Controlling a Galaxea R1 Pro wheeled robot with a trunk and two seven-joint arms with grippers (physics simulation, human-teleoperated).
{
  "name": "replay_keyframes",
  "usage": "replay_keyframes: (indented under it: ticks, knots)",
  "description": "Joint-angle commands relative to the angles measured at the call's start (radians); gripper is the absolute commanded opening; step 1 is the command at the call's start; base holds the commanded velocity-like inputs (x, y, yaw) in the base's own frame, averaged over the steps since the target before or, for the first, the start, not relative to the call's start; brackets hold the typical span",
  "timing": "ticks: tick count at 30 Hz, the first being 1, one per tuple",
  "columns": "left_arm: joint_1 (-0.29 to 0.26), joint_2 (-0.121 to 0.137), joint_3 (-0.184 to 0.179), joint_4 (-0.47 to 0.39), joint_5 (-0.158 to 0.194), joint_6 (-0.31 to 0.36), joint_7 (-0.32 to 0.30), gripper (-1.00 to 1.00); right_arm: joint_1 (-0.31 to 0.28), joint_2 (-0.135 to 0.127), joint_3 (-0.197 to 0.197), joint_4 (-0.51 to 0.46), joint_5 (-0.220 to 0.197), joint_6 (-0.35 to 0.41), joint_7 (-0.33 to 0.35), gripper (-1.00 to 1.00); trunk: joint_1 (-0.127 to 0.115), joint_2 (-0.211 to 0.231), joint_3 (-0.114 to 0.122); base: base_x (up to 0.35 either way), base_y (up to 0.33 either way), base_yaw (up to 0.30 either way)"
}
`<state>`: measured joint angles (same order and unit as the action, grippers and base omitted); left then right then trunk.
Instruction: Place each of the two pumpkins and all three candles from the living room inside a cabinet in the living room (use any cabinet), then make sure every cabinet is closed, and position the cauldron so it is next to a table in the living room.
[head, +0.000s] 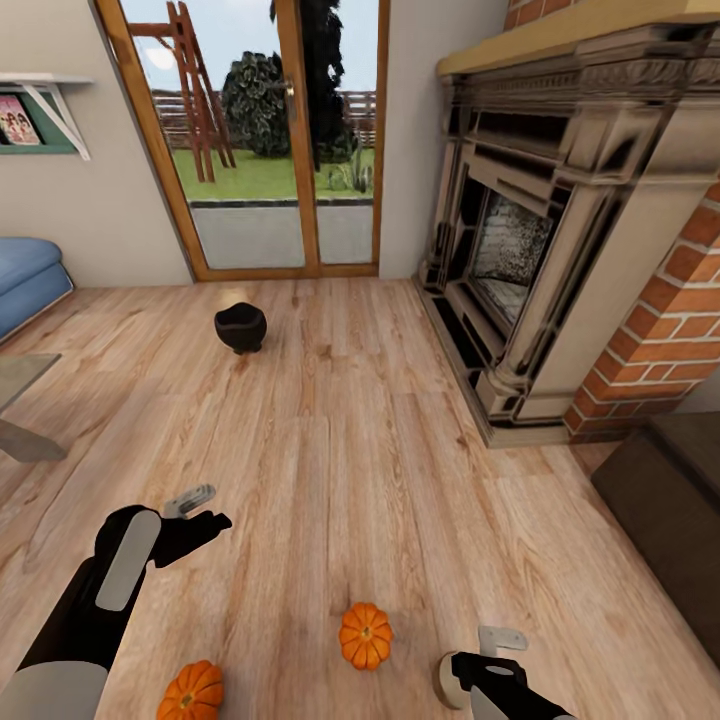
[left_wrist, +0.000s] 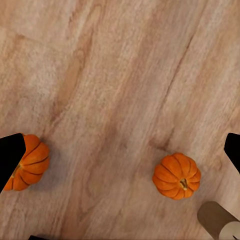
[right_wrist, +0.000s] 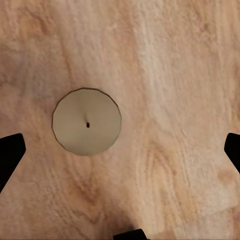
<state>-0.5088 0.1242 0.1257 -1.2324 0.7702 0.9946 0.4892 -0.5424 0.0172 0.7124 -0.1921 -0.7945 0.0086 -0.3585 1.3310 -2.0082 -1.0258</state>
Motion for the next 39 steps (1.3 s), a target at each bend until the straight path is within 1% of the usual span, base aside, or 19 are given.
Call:
replay_keyframes:
  ticks: [1, 10, 12, 15, 19, 21, 24, 27, 30, 39]
  knots:
    - [0.000, 0.000, 0.000, -0.001, 0.011, 0.002, 0.009, 1.00, -0.001, 0.000, 0.009, -0.001, -0.008, 0.001, -0.006, 1.00, 0.004, -0.008, -0.004, 0.000, 0.000, 0.000]
    - [-0.001, -0.003, -0.001, -0.006, 0.014, 0.002, 0.009, 1.00, -0.001, 0.000, 0.010, -0.002, -0.006, -0.001, -0.005, 1.00, 0.038, -0.071, -0.032, 0.000, 0.000, 0.000]
    - [-0.001, -0.004, -0.003, -0.007, 0.028, 0.002, 0.010, 1.00, -0.001, 0.000, 0.010, -0.002, -0.005, -0.002, -0.005, 1.00, 0.046, -0.085, -0.038, 0.000, 0.000, 0.000]
    - [0.000, -0.007, -0.006, -0.008, 0.058, 0.002, 0.010, 1.00, -0.001, 0.000, 0.011, -0.002, -0.003, -0.002, -0.004, 1.00, 0.057, -0.106, -0.048, 0.000, 0.000, 0.000]
    - [0.000, -0.011, -0.014, -0.008, 0.071, 0.002, 0.010, 1.00, -0.001, 0.000, 0.014, -0.003, -0.004, -0.001, -0.003, 1.00, 0.073, -0.134, -0.060, 0.000, 0.000, 0.000]
    - [0.000, -0.013, -0.022, -0.008, 0.073, 0.002, 0.010, 1.00, -0.001, 0.000, 0.014, -0.002, -0.005, 0.001, 0.009, 1.00, 0.080, -0.148, -0.067, 0.000, 0.000, 0.000]
    - [-0.001, -0.013, -0.039, -0.009, 0.075, 0.002, 0.009, 1.00, -0.001, 0.000, 0.009, -0.001, -0.006, 0.009, 0.071, 1.00, 0.092, -0.169, -0.076, 0.000, 0.000, 0.000]
    - [-0.001, -0.010, -0.044, -0.009, 0.075, 0.002, 0.009, 1.00, -0.001, 0.000, 0.007, 0.006, -0.007, 0.014, 0.104, 1.00, 0.103, -0.190, -0.085, 0.000, 0.000, 0.000]
    - [-0.001, -0.010, -0.045, -0.009, 0.075, 0.002, 0.009, 1.00, -0.001, 0.000, 0.005, 0.010, -0.008, 0.015, 0.116, 1.00, 0.115, -0.211, -0.095, 0.000, 0.000, 0.000]
    - [0.000, -0.010, -0.046, -0.009, 0.075, 0.002, 0.009, 1.00, -0.001, -0.002, 0.004, 0.013, -0.008, 0.006, 0.120, 1.00, 0.149, -0.274, -0.123, 0.000, 0.000, 0.000]
